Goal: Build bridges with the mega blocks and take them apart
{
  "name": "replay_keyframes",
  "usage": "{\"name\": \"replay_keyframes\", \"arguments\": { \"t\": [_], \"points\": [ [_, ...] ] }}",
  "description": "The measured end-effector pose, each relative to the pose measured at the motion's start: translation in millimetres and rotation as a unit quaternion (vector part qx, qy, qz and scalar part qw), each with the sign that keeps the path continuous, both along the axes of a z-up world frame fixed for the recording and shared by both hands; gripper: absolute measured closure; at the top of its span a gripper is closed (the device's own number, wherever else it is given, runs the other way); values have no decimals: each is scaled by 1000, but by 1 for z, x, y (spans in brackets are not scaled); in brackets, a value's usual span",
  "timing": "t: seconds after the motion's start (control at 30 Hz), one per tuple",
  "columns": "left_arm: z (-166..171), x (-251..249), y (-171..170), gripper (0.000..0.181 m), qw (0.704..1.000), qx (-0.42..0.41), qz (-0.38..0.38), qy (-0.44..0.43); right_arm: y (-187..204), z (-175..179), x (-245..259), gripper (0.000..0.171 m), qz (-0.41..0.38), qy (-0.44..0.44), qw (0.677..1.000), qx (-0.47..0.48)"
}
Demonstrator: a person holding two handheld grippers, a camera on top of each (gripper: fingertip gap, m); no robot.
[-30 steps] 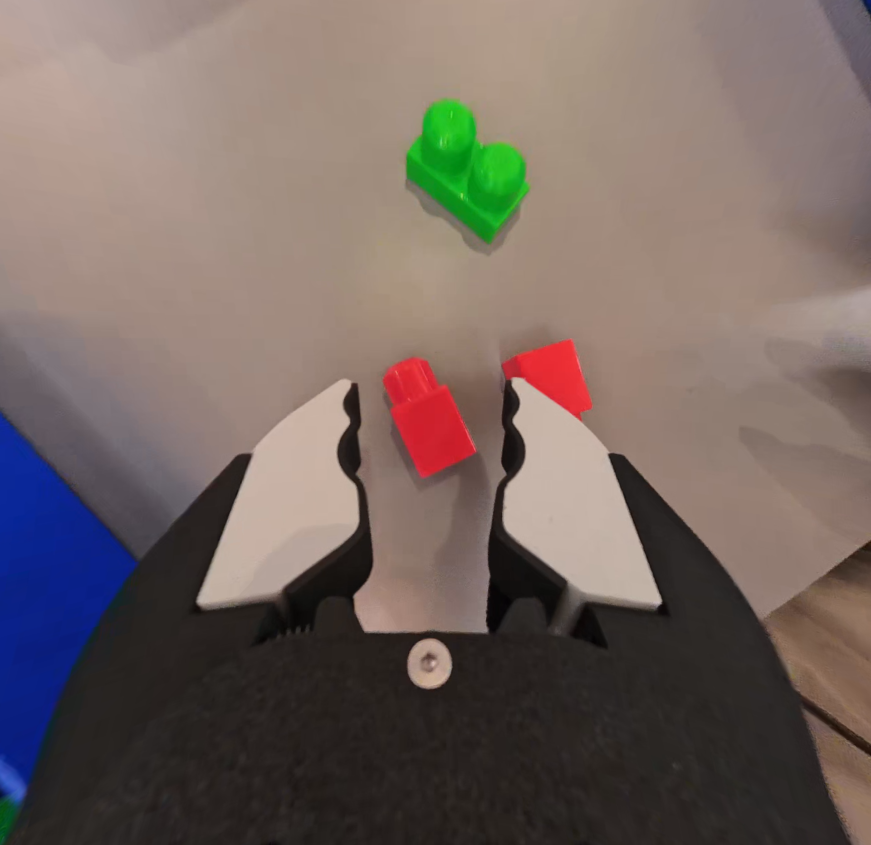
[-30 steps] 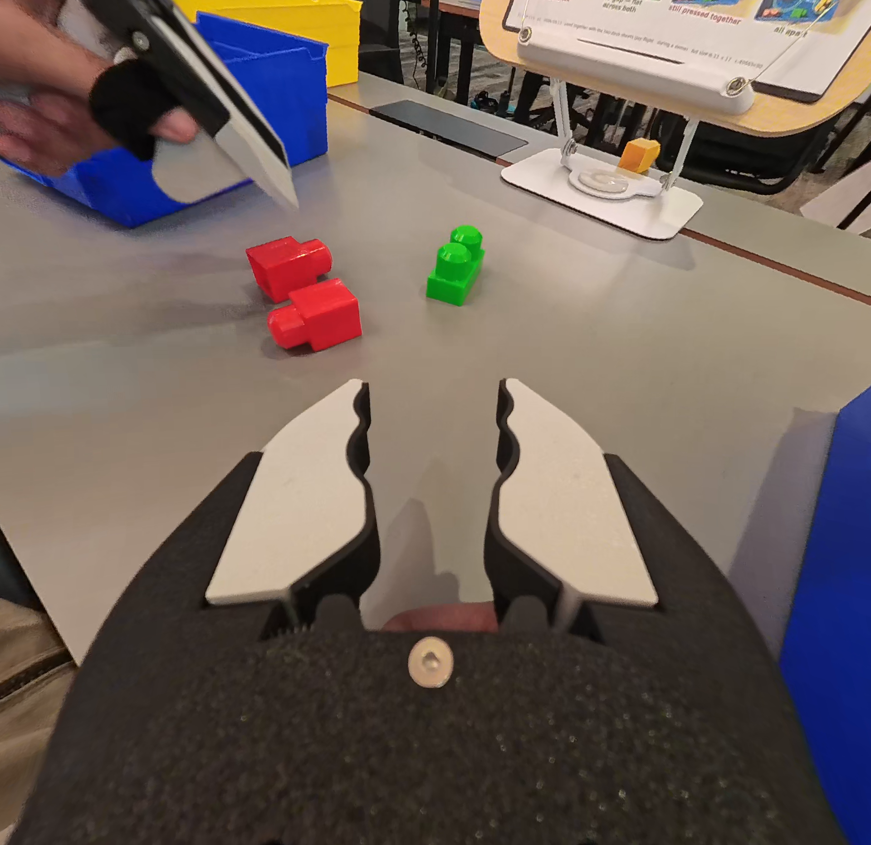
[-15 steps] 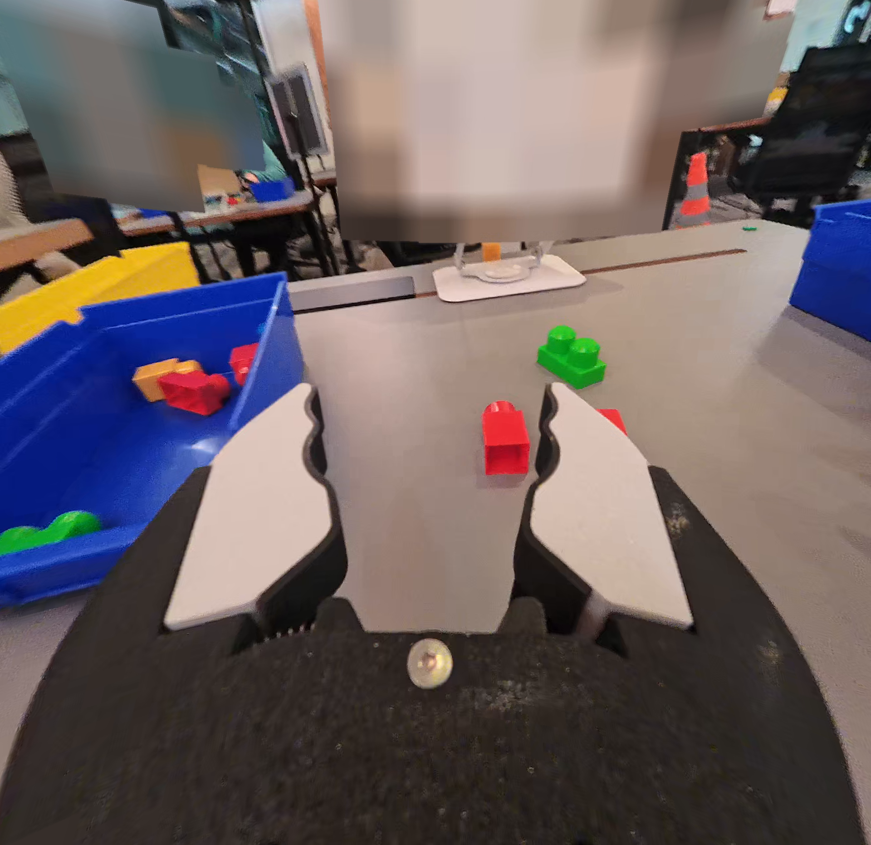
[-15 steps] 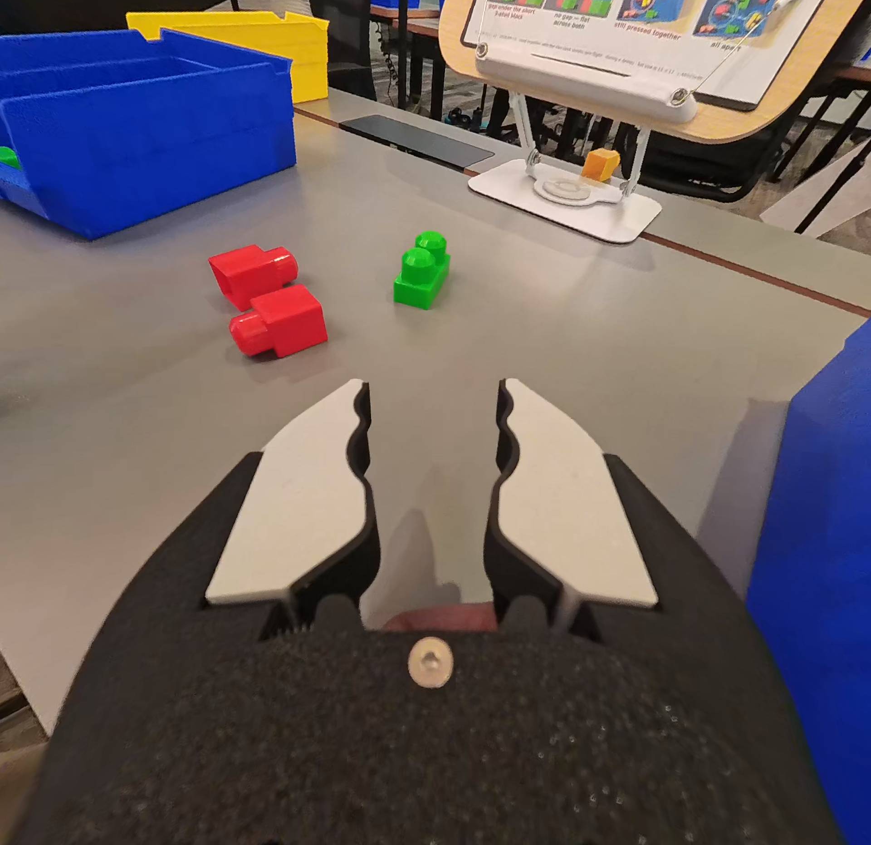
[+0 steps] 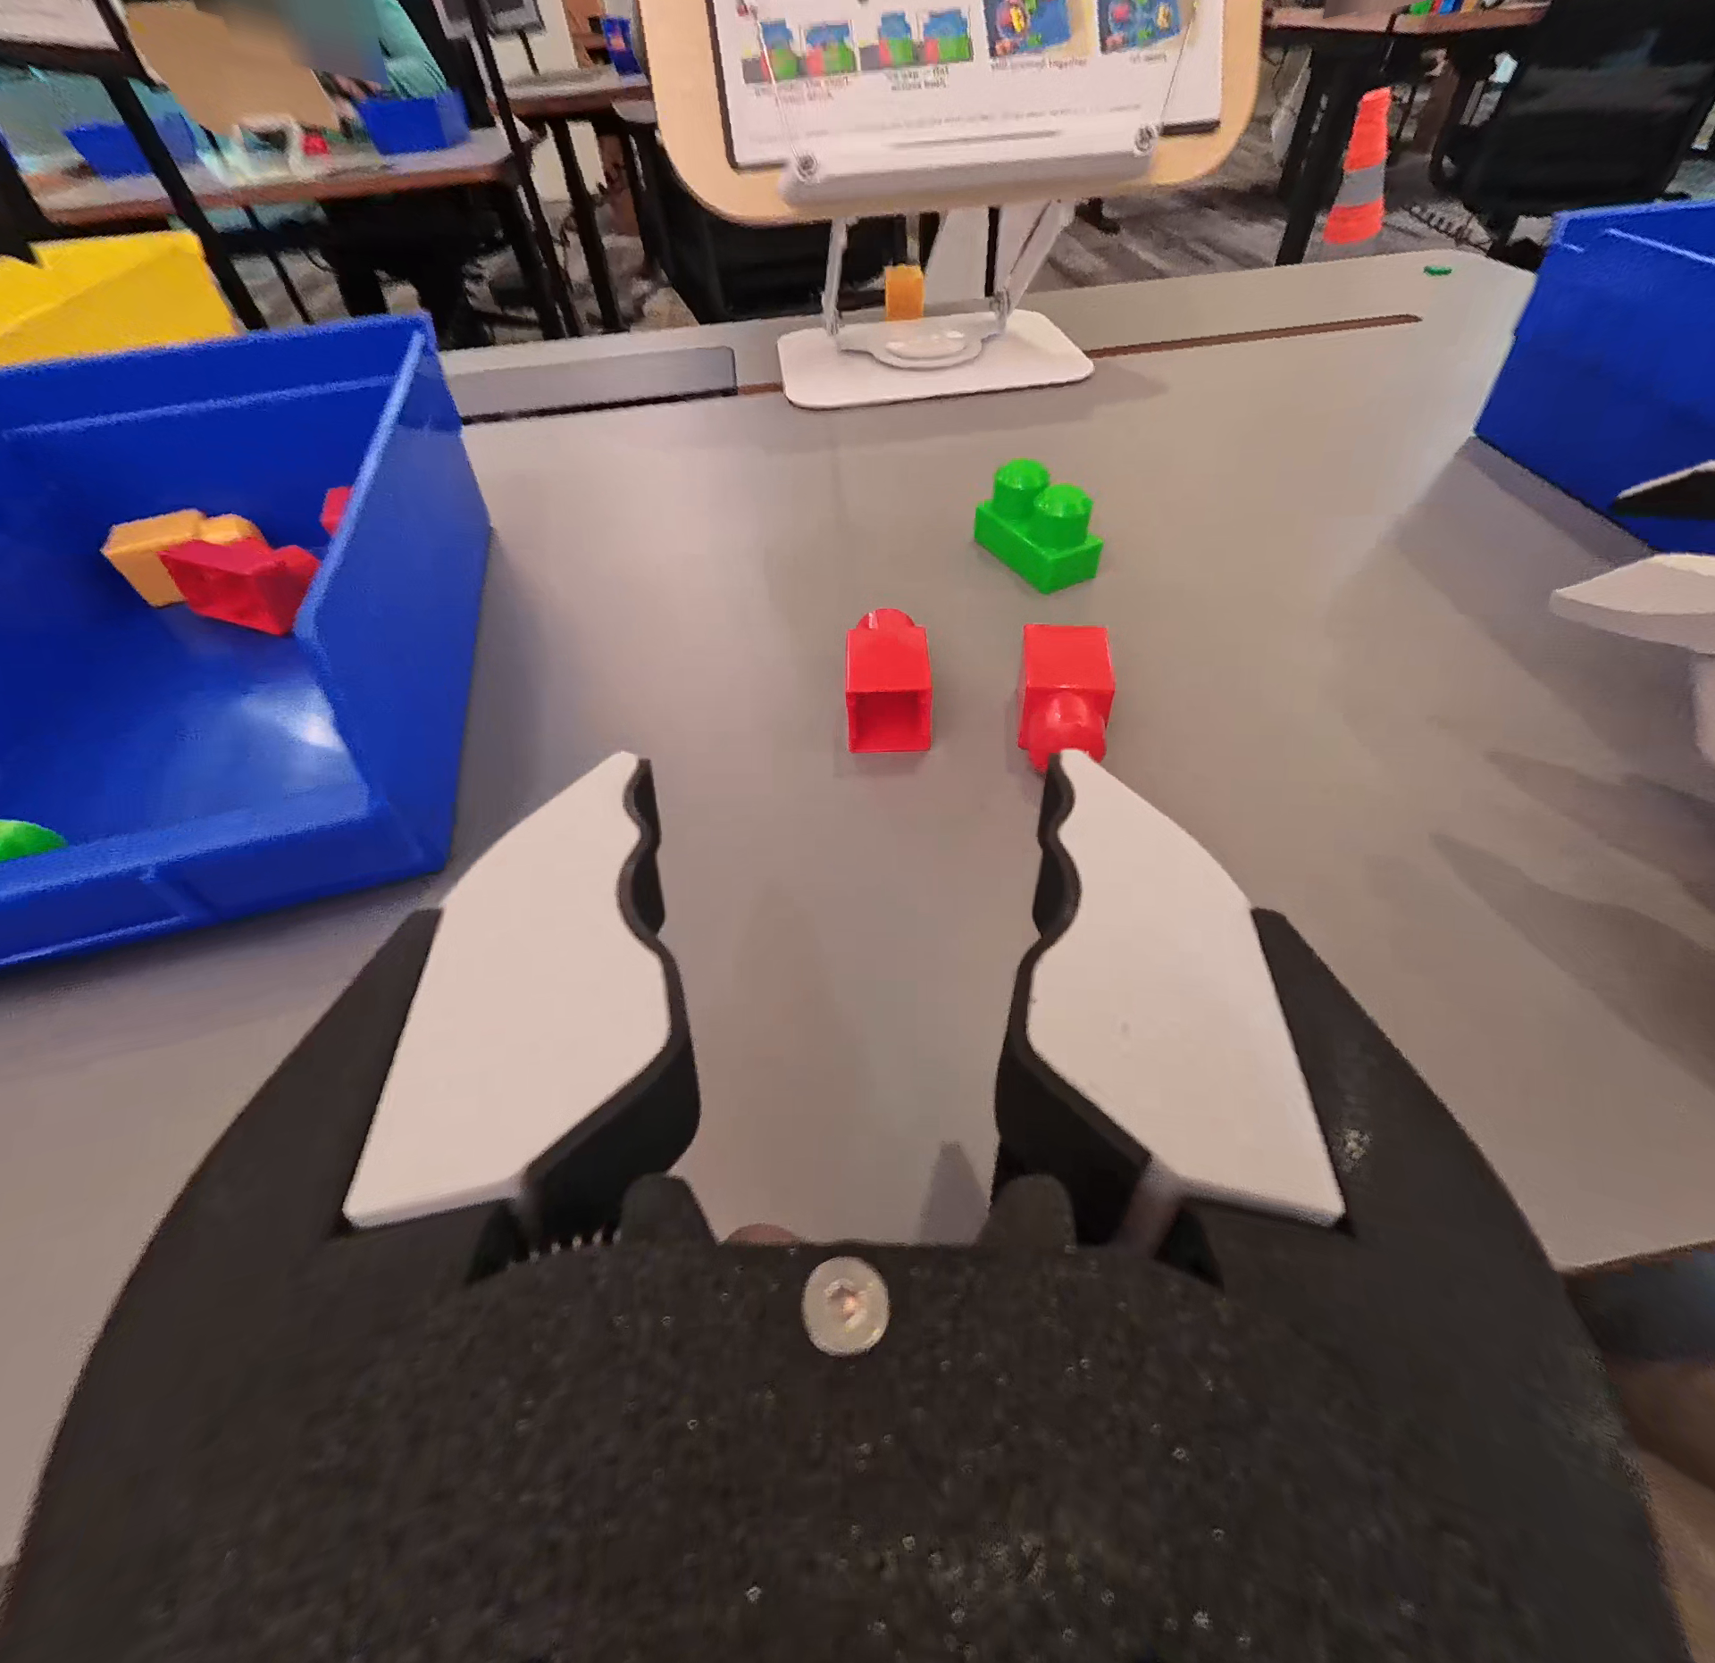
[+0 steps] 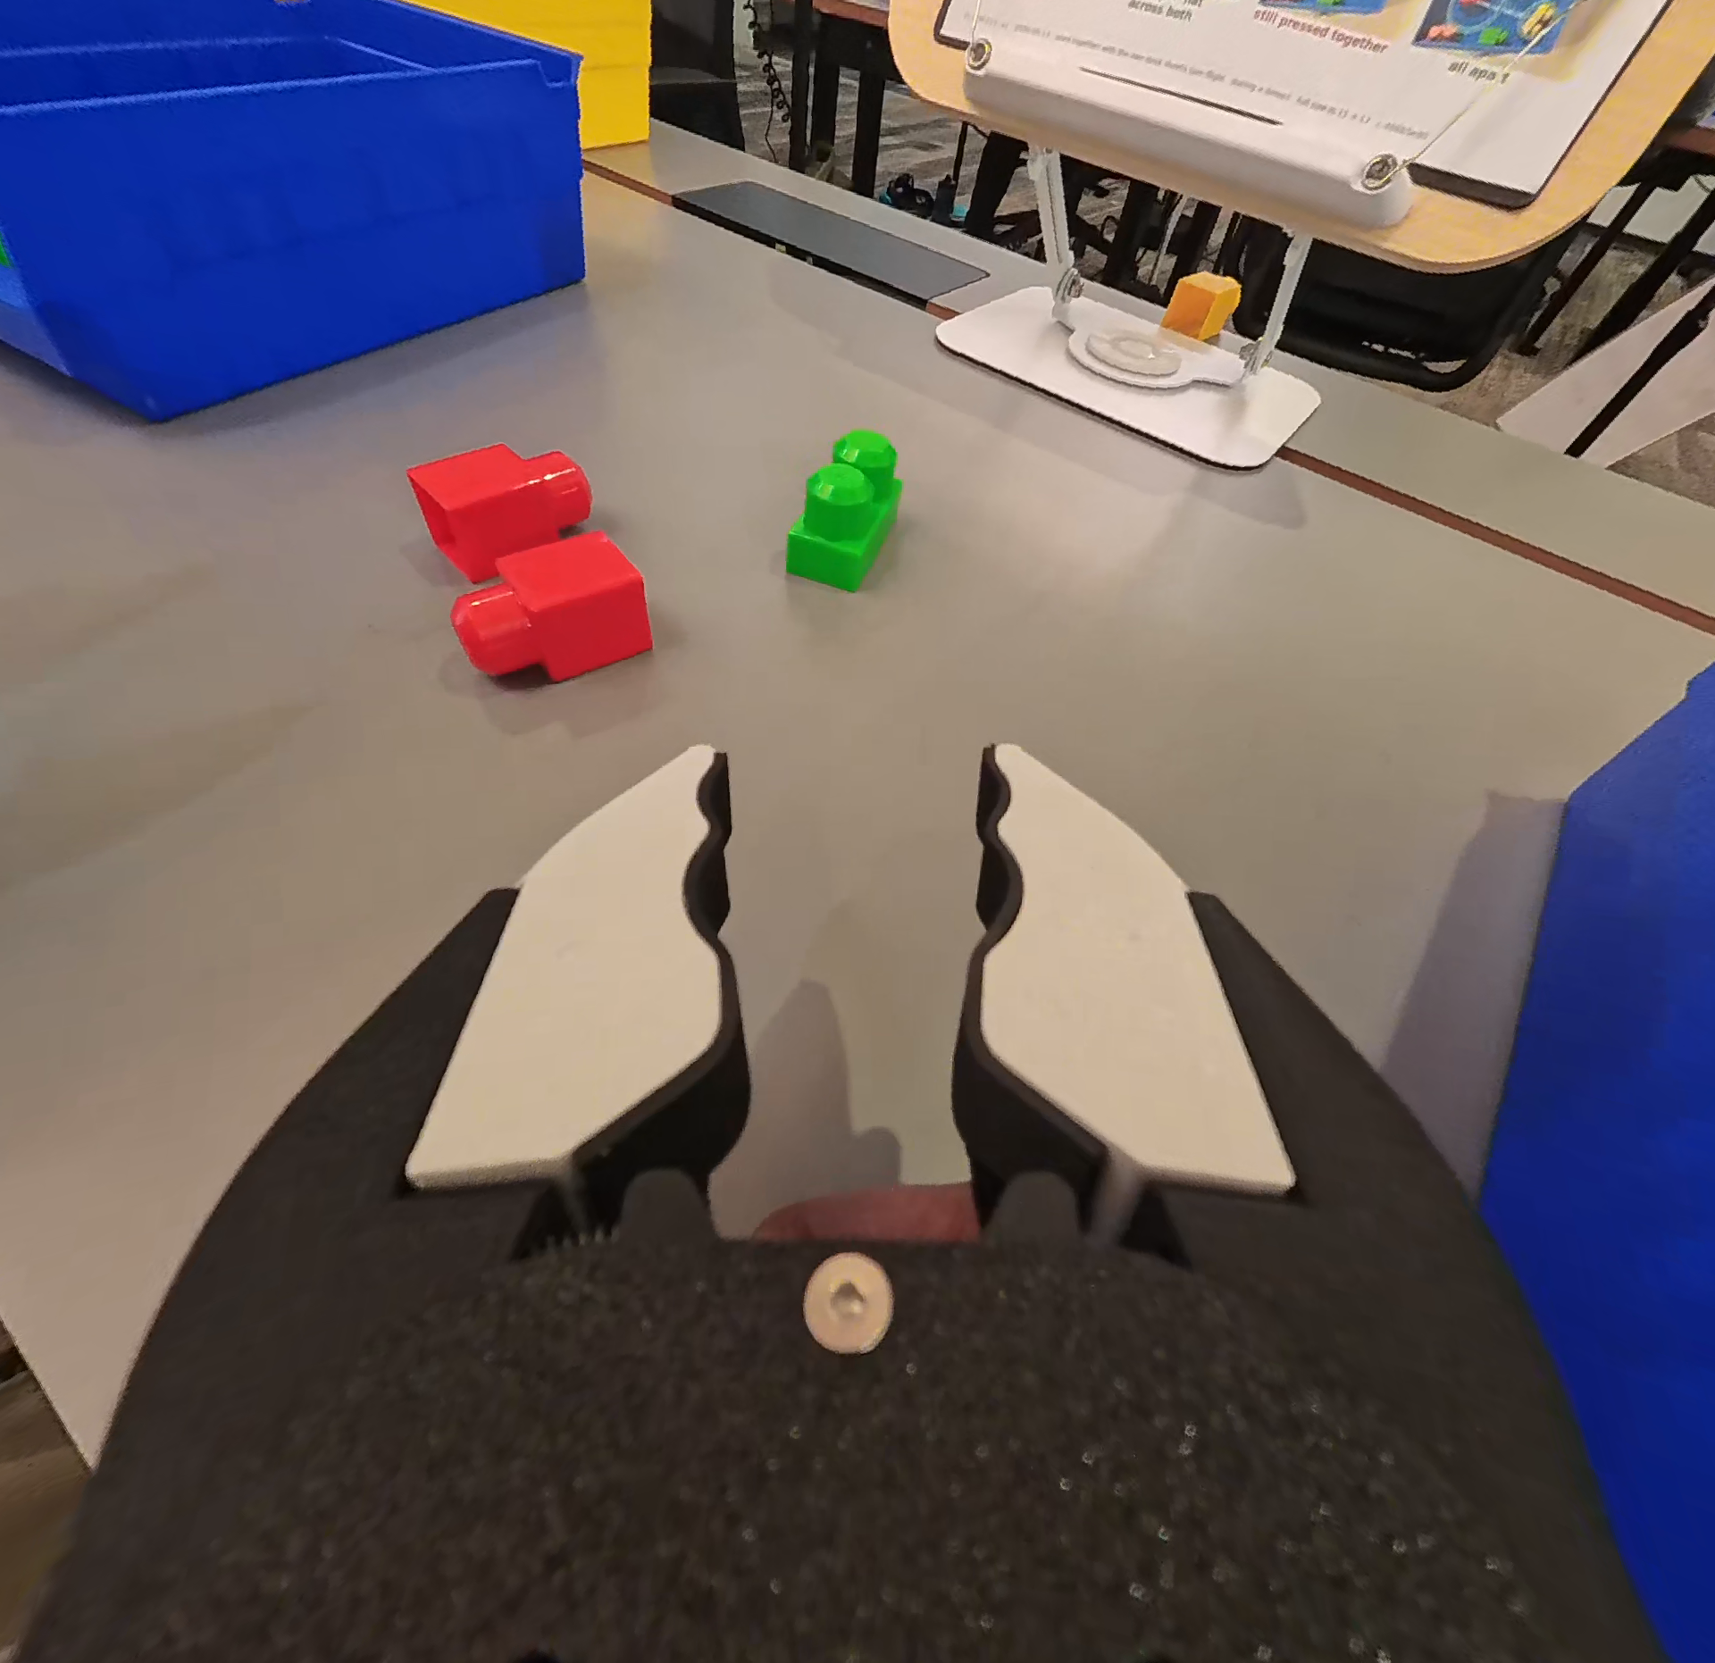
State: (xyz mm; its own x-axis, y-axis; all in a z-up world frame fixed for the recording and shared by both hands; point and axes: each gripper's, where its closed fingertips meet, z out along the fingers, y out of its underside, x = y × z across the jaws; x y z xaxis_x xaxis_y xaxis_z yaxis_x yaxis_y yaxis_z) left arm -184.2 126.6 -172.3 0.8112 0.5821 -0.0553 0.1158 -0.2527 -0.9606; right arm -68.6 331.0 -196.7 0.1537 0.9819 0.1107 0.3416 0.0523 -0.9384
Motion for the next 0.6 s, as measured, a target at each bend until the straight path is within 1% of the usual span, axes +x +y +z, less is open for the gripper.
{"name": "replay_keyframes", "arguments": {
  "t": [0.13, 0.27, 0.37, 0.43, 0.5, 0.6],
  "points": [
    [-5, 2, 19, 103, 997, -31, -34, -53, -1, -1, 0, 120, 3, -1, 1000, -7],
    [-7, -8, 49, 105, 989, -101, -76, -82, -1, -1, 1, 120, 7, 3, 1000, -17],
    [-11, -20, 71, 108, 972, -169, -108, -122, -1, -1, 1, 120, 9, 5, 1000, -27],
    [-12, -27, 85, 111, 961, -193, -126, -156, -1, 0, 2, 120, 11, 8, 999, -34],
    [-18, -30, 96, 110, 941, -229, -144, -204, 0, 0, 3, 120, 11, 10, 999, -37],
    [-28, -46, 107, 112, 917, -289, -139, -238, 2, -3, 4, 120, 11, 8, 999, -40]
  ]
}}
